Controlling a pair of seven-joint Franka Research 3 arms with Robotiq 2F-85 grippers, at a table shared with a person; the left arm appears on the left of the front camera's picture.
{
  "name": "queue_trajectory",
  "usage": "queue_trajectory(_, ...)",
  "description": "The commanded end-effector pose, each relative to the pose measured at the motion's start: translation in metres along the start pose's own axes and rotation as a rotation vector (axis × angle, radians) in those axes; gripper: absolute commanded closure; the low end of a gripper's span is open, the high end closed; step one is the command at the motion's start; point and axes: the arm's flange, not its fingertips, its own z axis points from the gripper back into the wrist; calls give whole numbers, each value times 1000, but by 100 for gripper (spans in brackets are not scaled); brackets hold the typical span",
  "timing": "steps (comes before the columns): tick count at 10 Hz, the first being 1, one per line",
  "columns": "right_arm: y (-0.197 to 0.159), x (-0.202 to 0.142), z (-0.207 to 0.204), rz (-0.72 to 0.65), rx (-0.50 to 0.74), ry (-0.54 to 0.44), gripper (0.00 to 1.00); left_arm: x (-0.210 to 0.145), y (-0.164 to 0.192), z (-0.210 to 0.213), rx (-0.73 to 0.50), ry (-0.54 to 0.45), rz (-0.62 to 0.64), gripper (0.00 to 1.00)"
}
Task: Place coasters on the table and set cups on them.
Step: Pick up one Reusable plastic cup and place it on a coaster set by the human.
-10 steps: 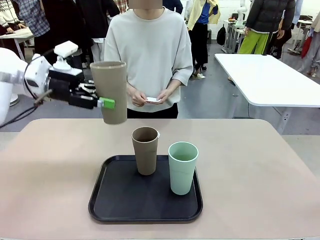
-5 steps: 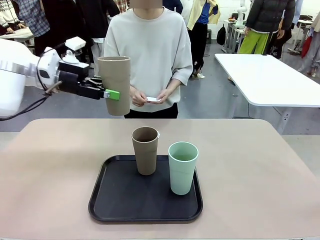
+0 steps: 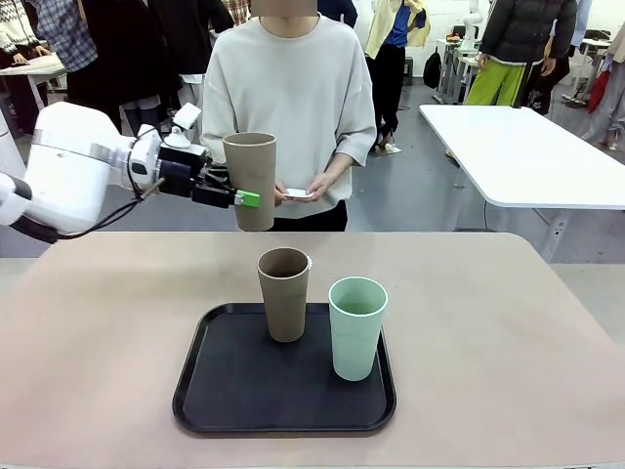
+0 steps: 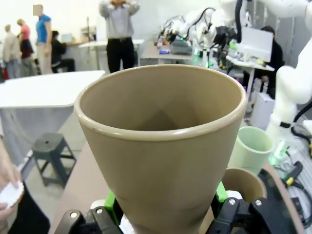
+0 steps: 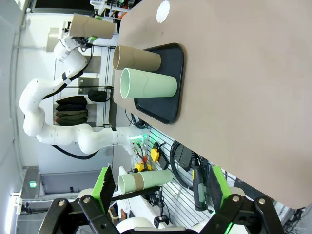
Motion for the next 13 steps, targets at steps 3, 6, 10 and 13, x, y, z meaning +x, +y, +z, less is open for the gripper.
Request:
queue_trajectory(3, 0, 1, 1, 2, 7, -9, 0, -15, 22, -22, 39, -25, -53, 16)
queue_trajectory(6, 0, 1, 1, 2, 7, -9, 0, -19, 18, -19, 14, 8, -32, 16)
queue_trajectory(10, 0, 1, 1, 2, 7, -9, 0, -21, 17, -20, 13, 10, -34, 16)
queue_trajectory(13, 0, 1, 1, 2, 7, -9, 0, -52, 61, -29, -38, -30, -72, 16)
